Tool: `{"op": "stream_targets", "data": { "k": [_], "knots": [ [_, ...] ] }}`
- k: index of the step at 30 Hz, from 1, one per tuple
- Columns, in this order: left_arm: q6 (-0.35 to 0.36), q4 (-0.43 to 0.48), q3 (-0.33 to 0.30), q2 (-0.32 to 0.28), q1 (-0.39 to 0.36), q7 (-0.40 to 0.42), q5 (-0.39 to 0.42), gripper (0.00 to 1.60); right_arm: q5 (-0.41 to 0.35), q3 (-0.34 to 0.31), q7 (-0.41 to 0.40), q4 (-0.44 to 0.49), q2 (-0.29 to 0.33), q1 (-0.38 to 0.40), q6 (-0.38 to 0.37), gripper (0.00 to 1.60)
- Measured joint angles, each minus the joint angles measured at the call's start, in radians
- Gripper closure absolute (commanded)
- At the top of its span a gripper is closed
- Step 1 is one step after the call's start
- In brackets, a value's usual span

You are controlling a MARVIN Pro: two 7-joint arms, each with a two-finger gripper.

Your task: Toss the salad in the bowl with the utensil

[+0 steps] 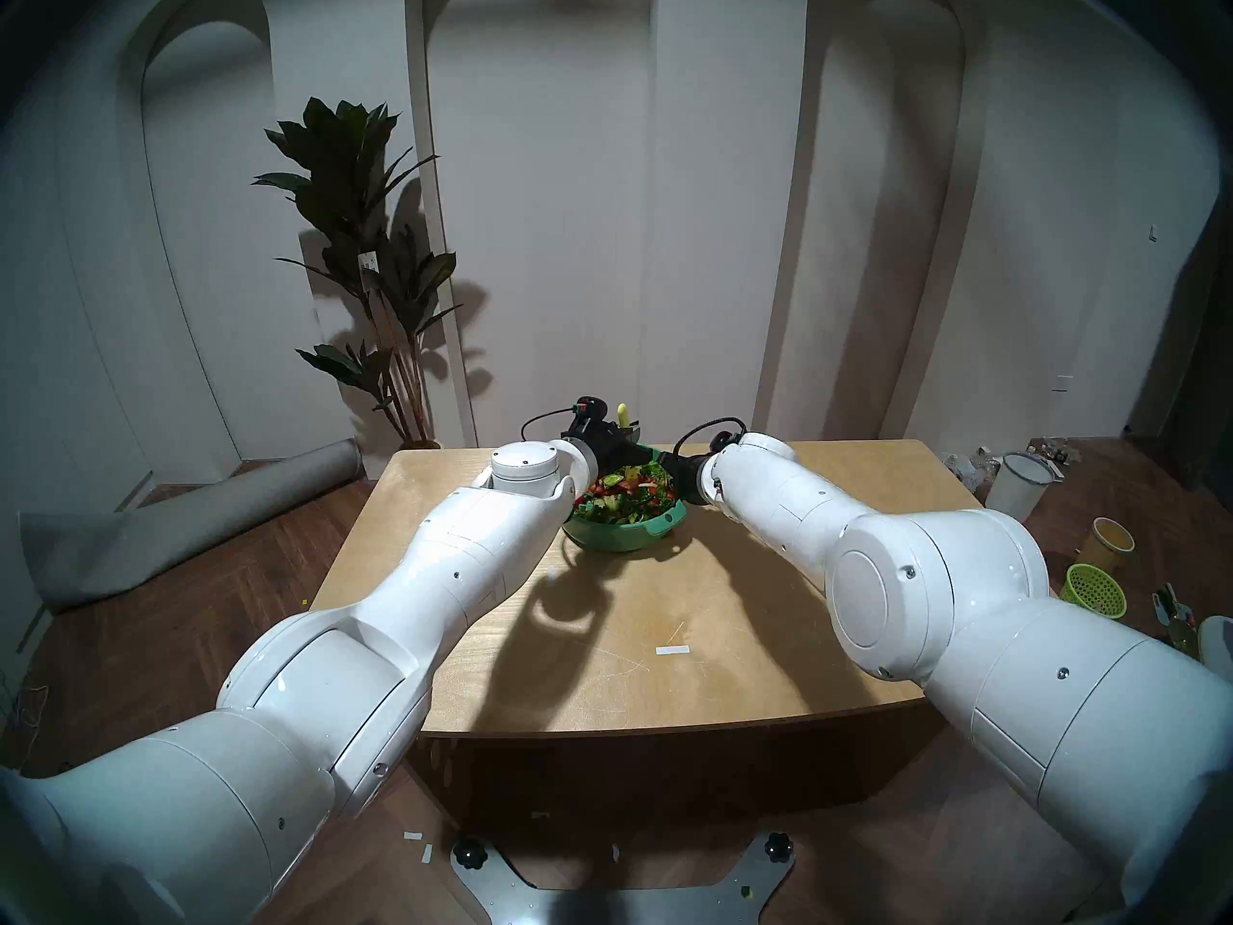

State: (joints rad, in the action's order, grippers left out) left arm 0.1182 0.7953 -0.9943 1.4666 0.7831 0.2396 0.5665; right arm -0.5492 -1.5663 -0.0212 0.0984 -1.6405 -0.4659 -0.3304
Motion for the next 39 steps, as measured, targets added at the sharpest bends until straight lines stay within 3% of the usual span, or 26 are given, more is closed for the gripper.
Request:
{"op": "stream_targets", "data": {
  "k": [8,19,31,39],
  "knots": [
    [0.034,0.033,-0.013,0.001,0.046,-0.042,0.023,1.6,0.0,0.0,0.0,0.0,0.0,0.0,0.0,1.31],
    [0.0,0.008,-0.01,0.027,0.051,-0.082,0.017,1.6,0.0,0.0,0.0,0.0,0.0,-0.001,0.0,1.31],
    [-0.056,-0.14,0.014,0.08,0.015,-0.106,-0.013,1.6,0.0,0.0,0.0,0.0,0.0,-0.001,0.0,1.31],
    [-0.132,-0.23,0.055,0.109,-0.023,-0.119,-0.06,1.6,0.0,0.0,0.0,0.0,0.0,-0.001,0.0,1.31]
  ]
}}
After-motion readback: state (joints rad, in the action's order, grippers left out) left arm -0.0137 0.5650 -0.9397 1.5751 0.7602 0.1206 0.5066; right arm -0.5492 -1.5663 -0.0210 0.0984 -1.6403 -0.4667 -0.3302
